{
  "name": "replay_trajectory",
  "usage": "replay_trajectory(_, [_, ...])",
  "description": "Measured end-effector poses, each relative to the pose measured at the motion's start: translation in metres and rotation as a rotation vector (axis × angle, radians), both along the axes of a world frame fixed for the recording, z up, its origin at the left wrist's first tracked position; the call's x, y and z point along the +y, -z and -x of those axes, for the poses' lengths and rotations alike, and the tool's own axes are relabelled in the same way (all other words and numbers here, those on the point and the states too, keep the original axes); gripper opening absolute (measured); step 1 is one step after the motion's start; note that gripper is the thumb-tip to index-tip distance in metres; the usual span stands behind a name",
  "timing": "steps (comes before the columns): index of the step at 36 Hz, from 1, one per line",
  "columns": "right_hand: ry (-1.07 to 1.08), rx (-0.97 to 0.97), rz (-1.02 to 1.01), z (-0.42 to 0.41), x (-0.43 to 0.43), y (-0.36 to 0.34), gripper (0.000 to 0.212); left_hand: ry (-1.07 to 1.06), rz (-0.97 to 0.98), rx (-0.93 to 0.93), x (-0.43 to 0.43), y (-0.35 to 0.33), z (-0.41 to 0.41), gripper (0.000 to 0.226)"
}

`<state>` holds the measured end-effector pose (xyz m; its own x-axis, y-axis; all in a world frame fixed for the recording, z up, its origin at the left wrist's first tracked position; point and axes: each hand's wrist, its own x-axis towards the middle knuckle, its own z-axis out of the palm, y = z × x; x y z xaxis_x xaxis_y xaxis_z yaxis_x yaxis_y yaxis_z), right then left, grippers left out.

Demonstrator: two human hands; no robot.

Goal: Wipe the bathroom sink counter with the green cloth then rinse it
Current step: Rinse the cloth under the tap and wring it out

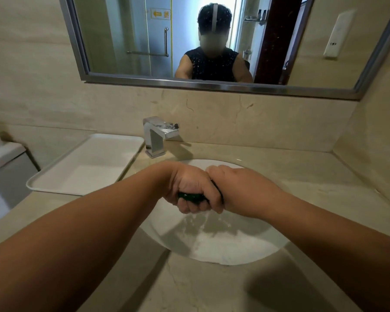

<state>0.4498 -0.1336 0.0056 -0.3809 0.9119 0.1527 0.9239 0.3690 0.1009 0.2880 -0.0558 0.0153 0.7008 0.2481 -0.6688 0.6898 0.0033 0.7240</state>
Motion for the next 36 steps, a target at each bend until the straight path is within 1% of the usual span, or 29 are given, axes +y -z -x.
replay_trajectory(2, [0.111, -0.104, 0.104, 0.006, 0.001, -0.007, 0.028, -0.037, -0.098, 0.038, -0.002, 0.004, -0.004, 0.034])
replay_trajectory(4, [0.159, -0.122, 0.228, 0.009, 0.006, -0.009, 0.015, -0.057, -0.235, 0.1, -0.004, 0.009, -0.01, 0.032])
replay_trajectory(7, [0.245, 0.003, 0.477, 0.009, 0.012, -0.008, 0.025, -0.042, -0.499, 0.167, -0.007, 0.012, -0.02, 0.02])
replay_trajectory(10, [0.366, 0.166, 0.687, 0.007, 0.019, -0.008, 0.02, 0.066, -0.795, 0.248, -0.011, 0.014, -0.025, 0.022])
replay_trajectory(12, [0.45, 0.318, 0.842, 0.003, 0.022, -0.009, 0.02, 0.159, -0.994, 0.255, -0.015, 0.013, -0.026, 0.016])
replay_trajectory(14, [0.524, 0.457, 0.97, -0.003, 0.026, -0.009, 0.025, 0.209, -1.185, 0.214, -0.017, 0.013, -0.026, 0.016])
replay_trajectory(16, [0.557, 0.577, 1.051, -0.009, 0.029, -0.009, 0.026, 0.187, -1.361, 0.151, -0.016, 0.017, -0.023, 0.024])
replay_trajectory(19, [0.572, 0.775, 1.112, -0.014, 0.034, -0.006, 0.021, 0.158, -1.599, -0.022, -0.01, 0.028, -0.012, 0.034])
replay_trajectory(21, [0.59, 0.918, 1.123, -0.016, 0.036, -0.007, 0.015, 0.184, -1.735, -0.161, -0.004, 0.037, -0.006, 0.03])
replay_trajectory(23, [0.599, 1.077, 1.121, -0.017, 0.037, -0.009, 0.014, 0.157, -1.797, -0.247, 0.002, 0.042, -0.001, 0.022])
replay_trajectory(24, [0.593, 1.154, 1.108, -0.017, 0.038, -0.011, 0.015, 0.11, -1.79, -0.248, 0.003, 0.042, 0.0, 0.02])
replay_trajectory(26, [0.568, 1.308, 1.049, -0.018, 0.039, -0.015, 0.014, -0.033, -1.675, -0.194, 0.006, 0.038, 0.002, 0.015])
replay_trajectory(28, [0.529, 1.491, 0.964, -0.018, 0.037, -0.02, 0.02, -0.181, -1.44, -0.118, 0.01, 0.029, 0.005, 0.009])
replay_trajectory(30, [0.473, 1.616, 0.827, -0.016, 0.036, -0.023, 0.026, -0.35, -1.16, -0.146, 0.017, 0.024, 0.007, 0.005])
replay_trajectory(31, [0.443, 1.625, 0.73, -0.015, 0.035, -0.023, 0.024, -0.443, -1.001, -0.182, 0.021, 0.021, 0.008, 0.009])
replay_trajectory(32, [0.405, 1.587, 0.613, -0.013, 0.035, -0.021, 0.023, -0.526, -0.825, -0.22, 0.024, 0.02, 0.009, 0.012])
replay_trajectory(33, [0.353, 1.496, 0.488, -0.011, 0.034, -0.019, 0.03, -0.593, -0.655, -0.251, 0.027, 0.019, 0.01, 0.014])
replay_trajectory(34, [0.296, 1.354, 0.364, -0.009, 0.033, -0.016, 0.044, -0.635, -0.518, -0.269, 0.029, 0.017, 0.011, 0.011])
replay_trajectory(36, [0.174, 0.984, 0.166, -0.007, 0.026, -0.01, 0.069, -0.647, -0.307, -0.272, 0.029, 0.012, 0.012, 0.007])
